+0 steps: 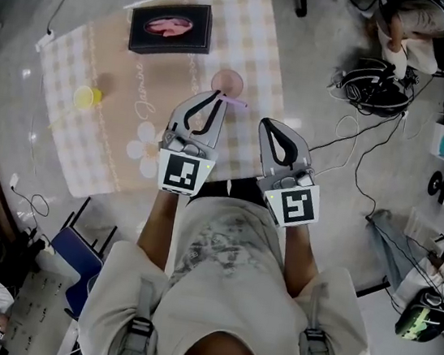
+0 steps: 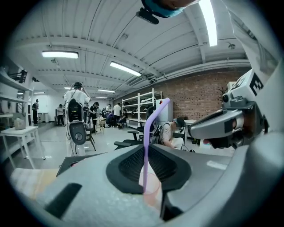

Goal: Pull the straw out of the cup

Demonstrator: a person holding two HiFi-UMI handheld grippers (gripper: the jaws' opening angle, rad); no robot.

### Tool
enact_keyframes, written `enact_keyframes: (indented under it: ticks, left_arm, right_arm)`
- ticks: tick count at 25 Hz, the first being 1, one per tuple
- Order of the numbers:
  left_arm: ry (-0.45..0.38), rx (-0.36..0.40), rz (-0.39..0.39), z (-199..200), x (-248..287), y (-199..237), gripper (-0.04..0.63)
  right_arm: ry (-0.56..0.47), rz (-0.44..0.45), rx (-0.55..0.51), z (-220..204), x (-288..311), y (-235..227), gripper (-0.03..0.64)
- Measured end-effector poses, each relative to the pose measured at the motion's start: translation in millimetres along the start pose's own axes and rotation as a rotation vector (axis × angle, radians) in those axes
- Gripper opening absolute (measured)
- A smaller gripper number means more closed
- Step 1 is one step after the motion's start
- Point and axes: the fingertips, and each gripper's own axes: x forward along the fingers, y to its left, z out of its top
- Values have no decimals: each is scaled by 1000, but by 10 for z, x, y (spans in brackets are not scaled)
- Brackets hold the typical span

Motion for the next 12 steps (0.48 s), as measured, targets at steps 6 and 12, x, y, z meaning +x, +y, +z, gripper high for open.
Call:
enact_keyframes:
  ticks: [6,12]
  left_arm:
    - [-39,-3,25,144,-100,35,38]
    - [-72,-35,45,282,-178,20,38]
  right_arm:
    - [-15,16,-15,41,-36,54,11]
    - [56,26,-32,-60,-121,57,11]
